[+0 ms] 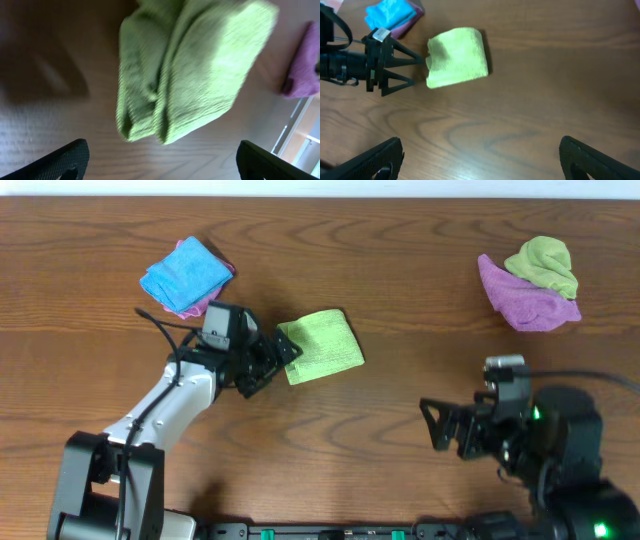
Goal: Fold the cloth
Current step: 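Open the right gripper and retract the right arm to the right, then lift the folded green cloth with the left gripper and carry it up-left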
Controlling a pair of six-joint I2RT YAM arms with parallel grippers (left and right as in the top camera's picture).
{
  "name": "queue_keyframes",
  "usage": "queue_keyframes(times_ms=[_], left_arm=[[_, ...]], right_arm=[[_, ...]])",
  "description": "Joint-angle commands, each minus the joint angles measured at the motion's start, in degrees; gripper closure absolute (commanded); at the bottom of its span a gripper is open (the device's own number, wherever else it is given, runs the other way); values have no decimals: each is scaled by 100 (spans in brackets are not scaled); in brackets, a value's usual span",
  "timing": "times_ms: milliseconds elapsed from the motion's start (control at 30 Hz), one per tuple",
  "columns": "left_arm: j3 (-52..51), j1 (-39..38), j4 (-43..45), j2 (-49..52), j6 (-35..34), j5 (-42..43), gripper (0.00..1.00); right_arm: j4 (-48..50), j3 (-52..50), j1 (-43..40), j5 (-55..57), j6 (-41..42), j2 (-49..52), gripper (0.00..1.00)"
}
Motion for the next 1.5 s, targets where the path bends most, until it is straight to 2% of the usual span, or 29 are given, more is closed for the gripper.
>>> queue_keyframes(times_ms=[0, 233, 400, 700, 1167, 1200, 1400, 1467], left_arm=[[-251, -101, 151, -39, -302, 131, 5], [-450, -238, 509, -39, -640, 4, 5], [-450, -326, 793, 2, -824, -315, 5], [-450, -385, 1510, 474, -1244, -166, 5], [-448, -680, 1912, 813, -1495, -389, 0], [-448, -680, 1963, 846, -1502, -391, 7], [-450, -682, 2100, 999, -1515, -557, 32], [-448, -682, 2232, 1054, -1510, -553, 45]], right_arm=[[-103, -372, -52, 61, 153, -420, 1], [-275, -625, -52, 76, 396, -1189, 1], [-289, -625, -52, 50, 437, -1207, 1], [-291, -625, -52, -42, 433, -1207, 1], [-291, -625, -52, -42, 433, -1207, 1], [-291, -625, -52, -39, 433, -1207, 1], [-291, -625, -52, -42, 433, -1207, 1], [-291, -625, -52, -42, 433, -1207, 1]])
